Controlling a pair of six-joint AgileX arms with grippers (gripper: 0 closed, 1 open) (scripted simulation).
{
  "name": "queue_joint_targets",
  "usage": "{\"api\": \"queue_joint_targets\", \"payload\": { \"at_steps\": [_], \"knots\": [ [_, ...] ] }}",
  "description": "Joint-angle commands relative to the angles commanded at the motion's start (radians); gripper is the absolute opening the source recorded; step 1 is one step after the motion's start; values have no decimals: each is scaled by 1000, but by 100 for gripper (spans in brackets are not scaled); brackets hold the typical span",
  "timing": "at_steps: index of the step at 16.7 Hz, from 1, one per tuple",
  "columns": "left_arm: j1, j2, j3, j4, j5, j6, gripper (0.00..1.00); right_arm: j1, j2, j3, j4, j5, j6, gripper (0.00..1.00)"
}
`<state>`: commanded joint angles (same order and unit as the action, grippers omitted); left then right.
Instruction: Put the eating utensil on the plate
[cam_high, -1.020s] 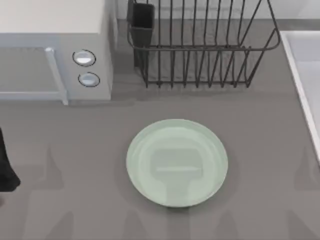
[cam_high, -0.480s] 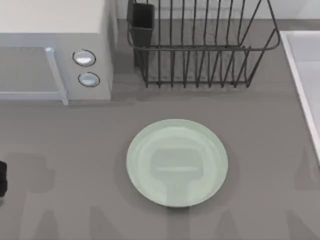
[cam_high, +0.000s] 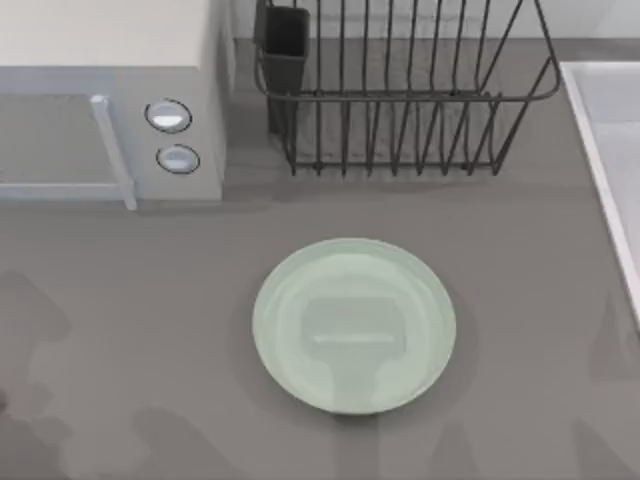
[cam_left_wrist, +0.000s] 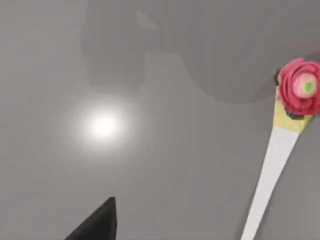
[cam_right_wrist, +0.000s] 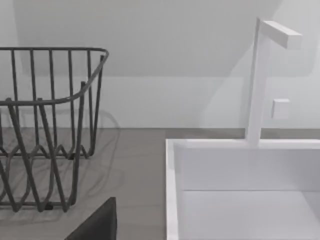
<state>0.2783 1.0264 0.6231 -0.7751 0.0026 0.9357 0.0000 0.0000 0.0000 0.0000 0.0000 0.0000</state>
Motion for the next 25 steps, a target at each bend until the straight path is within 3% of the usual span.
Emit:
{"api": "queue_joint_targets", "payload": {
  "at_steps": [6, 14, 17, 25],
  "knots": [
    [95, 326, 222, -246, 2, 310, 100, 0, 0, 0, 0, 0, 0, 100],
    [104, 364, 249, -273, 3, 350, 100, 0, 0, 0, 0, 0, 0, 100],
    [106, 402, 208, -202, 3, 350, 100, 0, 0, 0, 0, 0, 0, 100],
    [110, 581, 12, 182, 3, 356, 100, 0, 0, 0, 0, 0, 0, 100]
  ]
}}
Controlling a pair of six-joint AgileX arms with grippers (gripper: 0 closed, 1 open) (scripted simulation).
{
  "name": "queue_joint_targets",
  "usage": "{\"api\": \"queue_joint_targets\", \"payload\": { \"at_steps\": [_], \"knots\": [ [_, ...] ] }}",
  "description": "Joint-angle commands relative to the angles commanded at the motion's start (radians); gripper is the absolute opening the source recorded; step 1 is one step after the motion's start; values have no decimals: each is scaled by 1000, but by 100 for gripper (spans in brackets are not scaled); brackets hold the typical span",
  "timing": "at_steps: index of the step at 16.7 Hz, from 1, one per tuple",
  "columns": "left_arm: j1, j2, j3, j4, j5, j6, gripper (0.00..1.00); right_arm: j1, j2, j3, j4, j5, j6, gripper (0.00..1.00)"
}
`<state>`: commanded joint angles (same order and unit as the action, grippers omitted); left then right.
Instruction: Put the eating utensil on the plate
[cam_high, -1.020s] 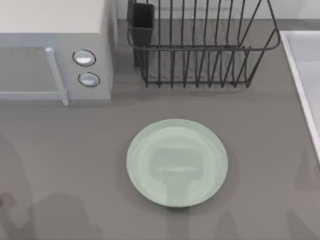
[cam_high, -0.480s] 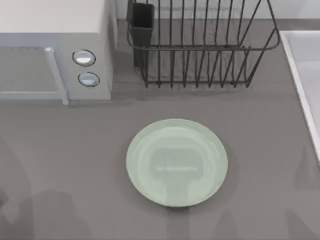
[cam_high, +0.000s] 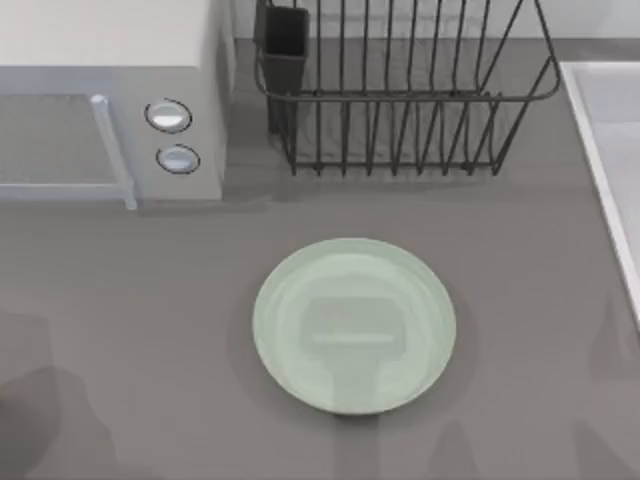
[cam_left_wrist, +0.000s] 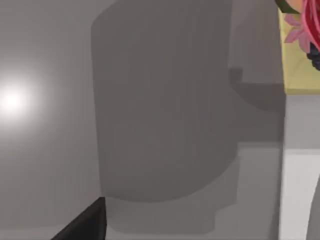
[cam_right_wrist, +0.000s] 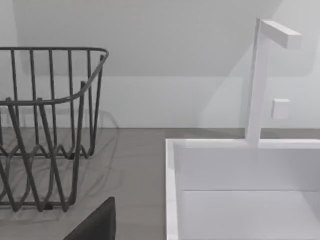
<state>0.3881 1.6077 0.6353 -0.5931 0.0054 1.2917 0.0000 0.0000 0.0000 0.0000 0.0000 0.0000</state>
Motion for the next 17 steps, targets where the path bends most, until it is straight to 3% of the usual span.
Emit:
{"api": "queue_joint_targets", "payload": {
  "at_steps": [5, 17],
  "knots": [
    [0, 9, -10, 15, 0, 0, 100, 0, 0, 0, 0, 0, 0, 100],
    [0, 9, -10, 15, 0, 0, 10, 0, 0, 0, 0, 0, 0, 100]
  ]
}}
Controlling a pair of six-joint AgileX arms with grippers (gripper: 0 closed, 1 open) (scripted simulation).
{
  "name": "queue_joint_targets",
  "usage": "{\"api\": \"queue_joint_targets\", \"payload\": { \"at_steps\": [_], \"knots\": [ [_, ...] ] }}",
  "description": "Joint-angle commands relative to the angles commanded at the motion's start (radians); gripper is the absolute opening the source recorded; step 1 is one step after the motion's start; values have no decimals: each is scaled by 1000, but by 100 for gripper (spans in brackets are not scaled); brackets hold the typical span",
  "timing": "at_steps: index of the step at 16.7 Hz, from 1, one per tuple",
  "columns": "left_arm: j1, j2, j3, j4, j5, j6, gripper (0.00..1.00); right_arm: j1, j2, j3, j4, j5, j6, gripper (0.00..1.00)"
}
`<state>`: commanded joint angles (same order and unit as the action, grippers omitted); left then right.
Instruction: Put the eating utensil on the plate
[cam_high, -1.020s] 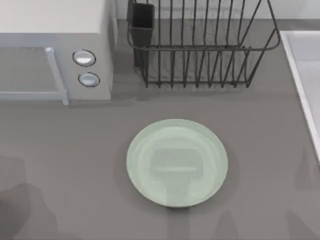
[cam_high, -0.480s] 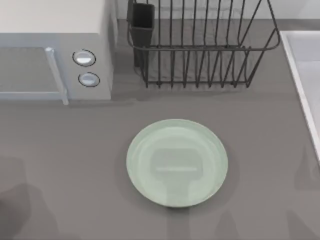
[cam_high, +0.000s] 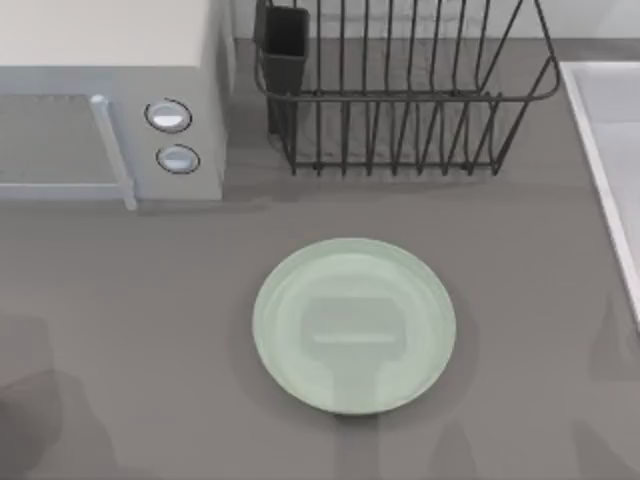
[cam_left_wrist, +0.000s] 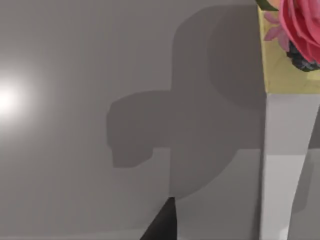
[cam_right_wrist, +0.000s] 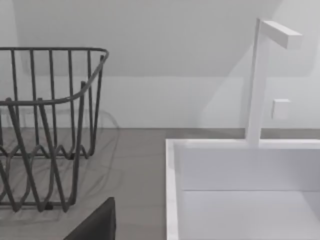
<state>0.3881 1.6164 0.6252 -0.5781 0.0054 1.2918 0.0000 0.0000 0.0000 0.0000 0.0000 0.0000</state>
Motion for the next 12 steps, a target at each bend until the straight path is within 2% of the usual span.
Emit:
{"api": "queue_joint_targets", "payload": {
  "at_steps": [1, 2, 9, 10, 12],
  "knots": [
    [0, 0, 0, 0, 0, 0, 2, 0, 0, 0, 0, 0, 0, 100],
    [0, 0, 0, 0, 0, 0, 0, 0, 0, 0, 0, 0, 0, 100],
    [0, 0, 0, 0, 0, 0, 0, 0, 0, 0, 0, 0, 0, 100],
    [-2, -68, 42, -107, 9, -31, 0, 0, 0, 0, 0, 0, 0, 100],
    [-2, -74, 53, -122, 9, -30, 0, 0, 0, 0, 0, 0, 0, 100]
  ]
}}
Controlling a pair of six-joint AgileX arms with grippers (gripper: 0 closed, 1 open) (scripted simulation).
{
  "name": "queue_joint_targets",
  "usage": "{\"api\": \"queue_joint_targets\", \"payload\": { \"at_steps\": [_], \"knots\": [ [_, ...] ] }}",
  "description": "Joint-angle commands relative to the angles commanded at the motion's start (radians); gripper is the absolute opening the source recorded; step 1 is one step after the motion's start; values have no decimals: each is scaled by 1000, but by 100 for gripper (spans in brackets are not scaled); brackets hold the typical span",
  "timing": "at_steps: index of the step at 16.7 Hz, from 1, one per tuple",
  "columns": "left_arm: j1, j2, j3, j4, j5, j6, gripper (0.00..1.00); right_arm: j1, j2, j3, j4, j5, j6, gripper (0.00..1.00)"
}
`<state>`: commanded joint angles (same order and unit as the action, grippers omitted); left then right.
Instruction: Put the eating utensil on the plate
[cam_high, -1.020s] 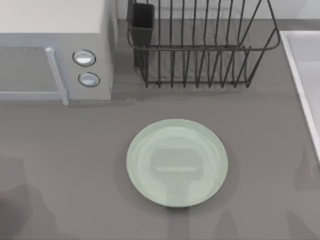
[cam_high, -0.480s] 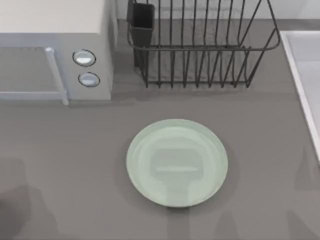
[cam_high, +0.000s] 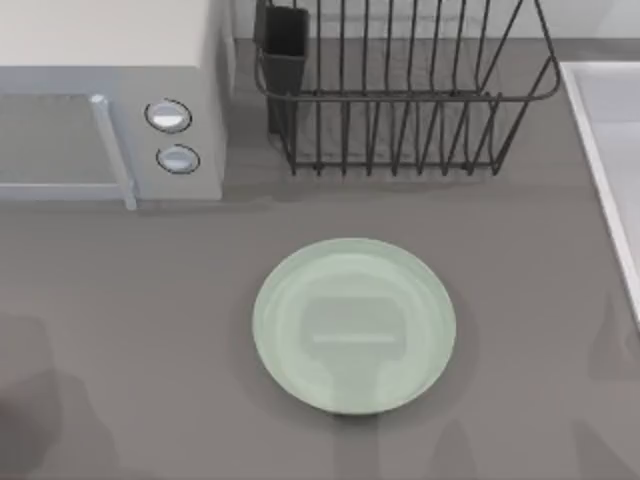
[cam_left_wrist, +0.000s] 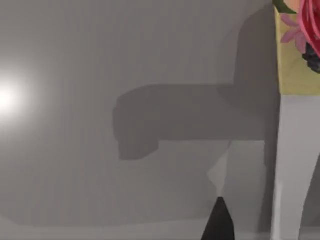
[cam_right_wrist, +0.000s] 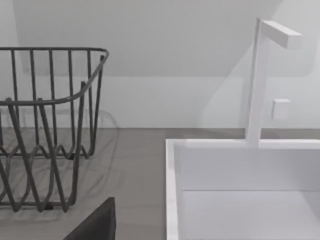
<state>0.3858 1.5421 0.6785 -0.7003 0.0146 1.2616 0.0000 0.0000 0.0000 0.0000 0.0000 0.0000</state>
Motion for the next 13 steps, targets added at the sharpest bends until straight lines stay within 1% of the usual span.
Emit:
{"api": "queue_joint_targets", "payload": {
  "at_steps": [3, 9, 11, 13],
  "knots": [
    [-2, -31, 61, -99, 0, 5, 0, 0, 0, 0, 0, 0, 0, 100],
    [-4, -139, 228, -384, 0, -3, 0, 0, 0, 0, 0, 0, 0, 100],
    [-4, -165, 263, -433, 0, -7, 0, 0, 0, 0, 0, 0, 0, 100],
    [-4, -170, 270, -442, 0, -8, 0, 0, 0, 0, 0, 0, 0, 100]
  ]
}}
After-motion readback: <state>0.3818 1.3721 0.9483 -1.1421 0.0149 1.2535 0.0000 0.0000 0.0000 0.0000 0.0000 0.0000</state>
